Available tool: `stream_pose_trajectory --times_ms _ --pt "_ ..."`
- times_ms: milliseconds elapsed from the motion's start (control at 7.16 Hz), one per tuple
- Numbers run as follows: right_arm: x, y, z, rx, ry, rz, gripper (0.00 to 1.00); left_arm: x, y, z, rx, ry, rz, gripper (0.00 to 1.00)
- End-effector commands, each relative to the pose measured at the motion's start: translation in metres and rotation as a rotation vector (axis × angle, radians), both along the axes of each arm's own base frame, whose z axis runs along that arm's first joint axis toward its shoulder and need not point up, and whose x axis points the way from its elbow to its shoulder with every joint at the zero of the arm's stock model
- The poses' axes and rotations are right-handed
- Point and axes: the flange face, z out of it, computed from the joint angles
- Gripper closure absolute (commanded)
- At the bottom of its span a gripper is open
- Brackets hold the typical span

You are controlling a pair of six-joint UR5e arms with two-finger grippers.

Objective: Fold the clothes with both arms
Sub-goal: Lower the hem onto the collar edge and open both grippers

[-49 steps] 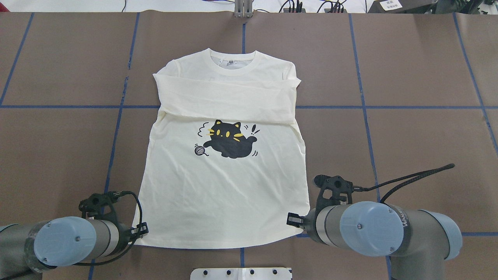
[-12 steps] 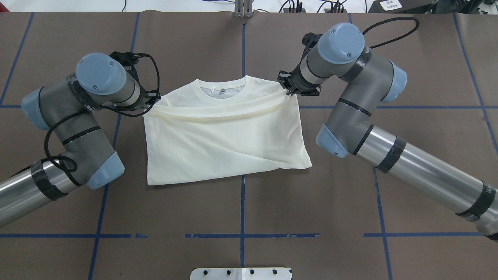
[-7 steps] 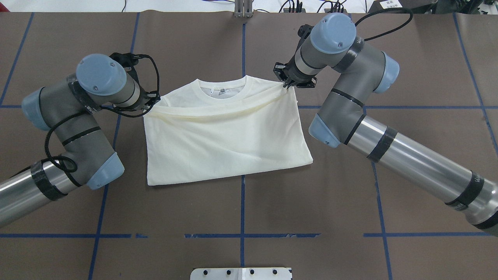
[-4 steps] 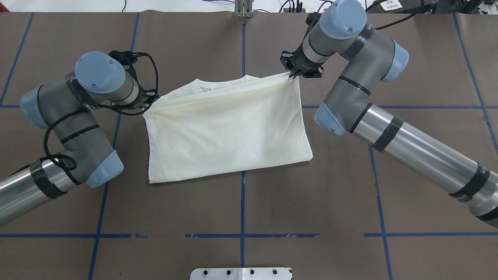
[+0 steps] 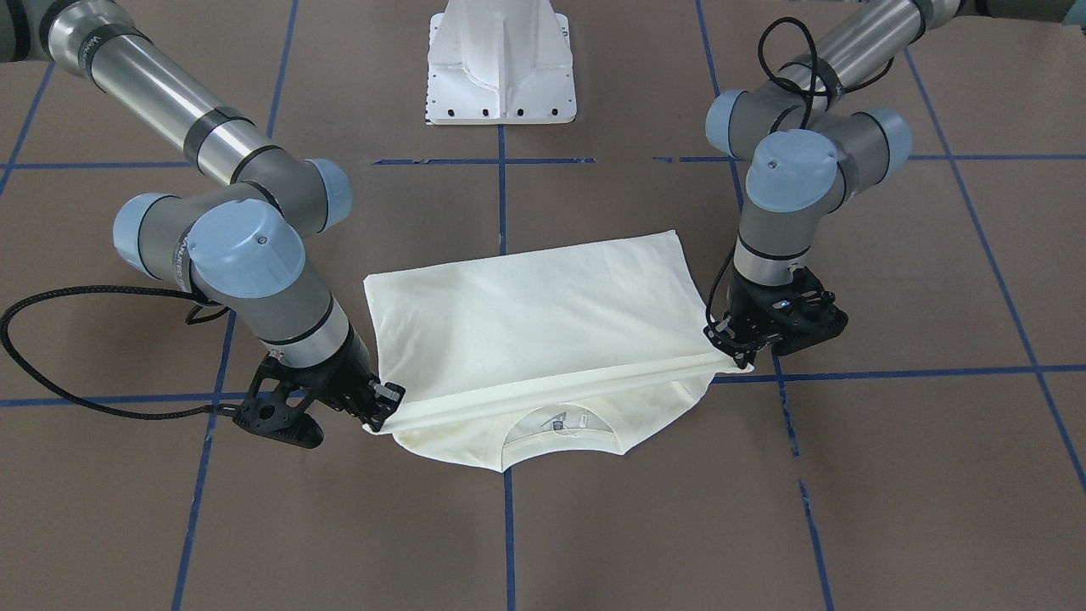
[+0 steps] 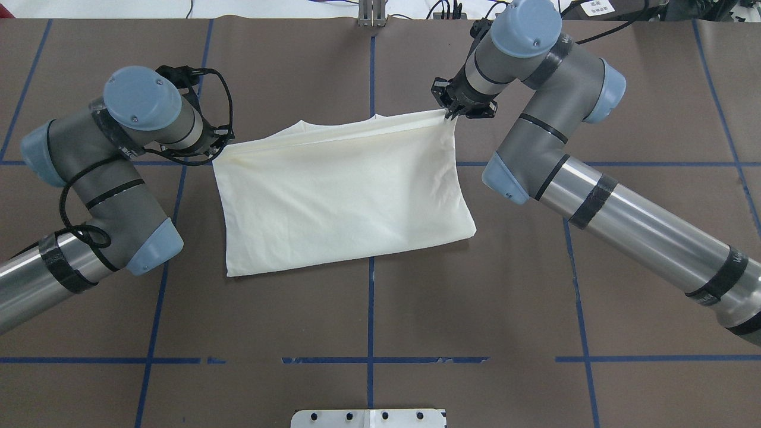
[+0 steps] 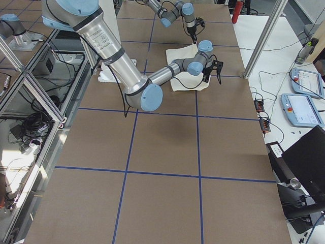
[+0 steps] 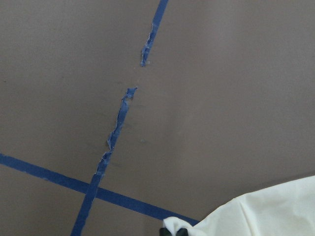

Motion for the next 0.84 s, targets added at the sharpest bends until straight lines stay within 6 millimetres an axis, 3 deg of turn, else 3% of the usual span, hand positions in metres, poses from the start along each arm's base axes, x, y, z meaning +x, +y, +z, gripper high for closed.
stream_pose_trajectory --times_ms 0,419,558,698 --pt "-0.001 0.001 0.0 0.008 -0.008 -0.002 1.0 0.005 -0.001 -0.008 0.003 0.007 0.001 1.0" --pt "-0.018 0.015 0.003 0.02 -0.021 -0.029 1.0 0.009 0.0 -0.015 0.007 0.015 0.006 1.0" --pt "-0.017 0.014 0.005 0.019 -0.019 -0.029 1.0 0.011 0.0 -0.014 0.007 0.015 0.007 0.9" --pt "-0.016 0.014 0.005 0.017 -0.019 -0.026 0.85 0.012 0.001 -0.013 0.006 0.012 0.008 0.19"
